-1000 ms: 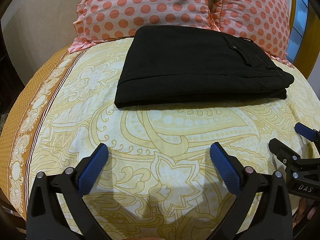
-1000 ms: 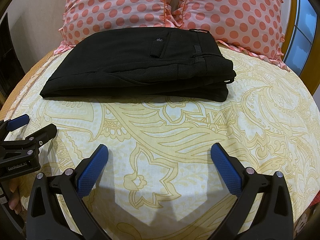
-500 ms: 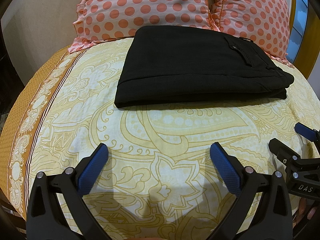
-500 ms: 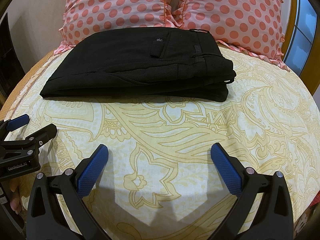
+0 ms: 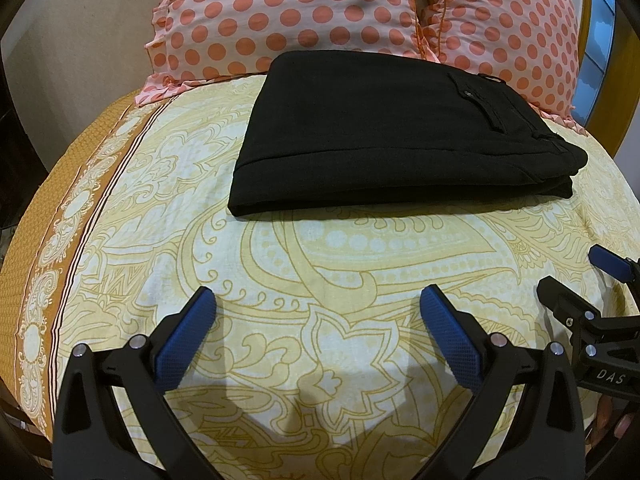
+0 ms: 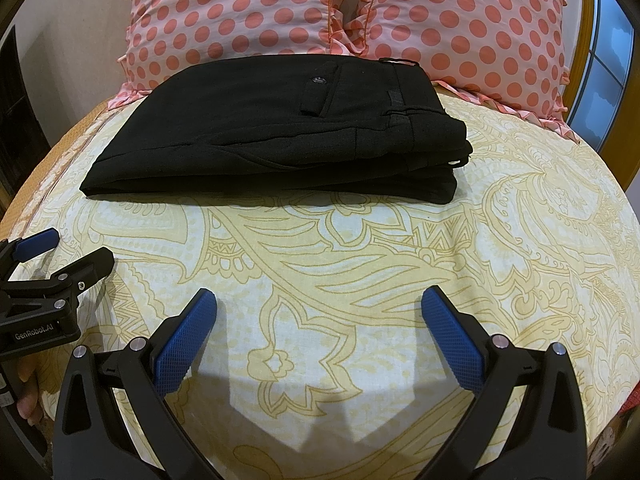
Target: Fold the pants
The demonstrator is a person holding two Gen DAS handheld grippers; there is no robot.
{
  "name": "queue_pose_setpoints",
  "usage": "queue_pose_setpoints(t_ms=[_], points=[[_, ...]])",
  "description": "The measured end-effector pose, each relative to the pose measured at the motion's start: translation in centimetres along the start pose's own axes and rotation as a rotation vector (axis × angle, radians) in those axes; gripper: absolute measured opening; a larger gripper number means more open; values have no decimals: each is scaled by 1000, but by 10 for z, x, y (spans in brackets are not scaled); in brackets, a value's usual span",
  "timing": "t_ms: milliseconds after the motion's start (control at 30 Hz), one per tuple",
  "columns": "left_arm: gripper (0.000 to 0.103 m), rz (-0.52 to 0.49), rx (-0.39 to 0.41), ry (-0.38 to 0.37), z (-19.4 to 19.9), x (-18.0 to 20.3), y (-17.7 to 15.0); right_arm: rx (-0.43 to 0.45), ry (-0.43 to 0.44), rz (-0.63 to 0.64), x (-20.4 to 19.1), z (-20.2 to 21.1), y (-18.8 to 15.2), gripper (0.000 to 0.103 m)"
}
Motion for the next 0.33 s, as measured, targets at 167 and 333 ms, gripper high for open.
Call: queue_pose_setpoints(t_ms=[167, 333], points=[[101, -5, 9, -1, 1, 1, -1, 0, 0, 0, 0, 0, 0, 102], [101, -7, 15, -3, 1, 1, -2, 1, 0, 0, 0, 0, 0, 102]])
Point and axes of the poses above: each gripper's, at about its wrist camera, not at the fingertips, and z roughly against the way its jaws point, x to its right, y to its top, the point moved 1 cm from there along -z, roughly the way its jaws point, and after that the axes turned 13 degrees about -y, right-handed, at the moved point
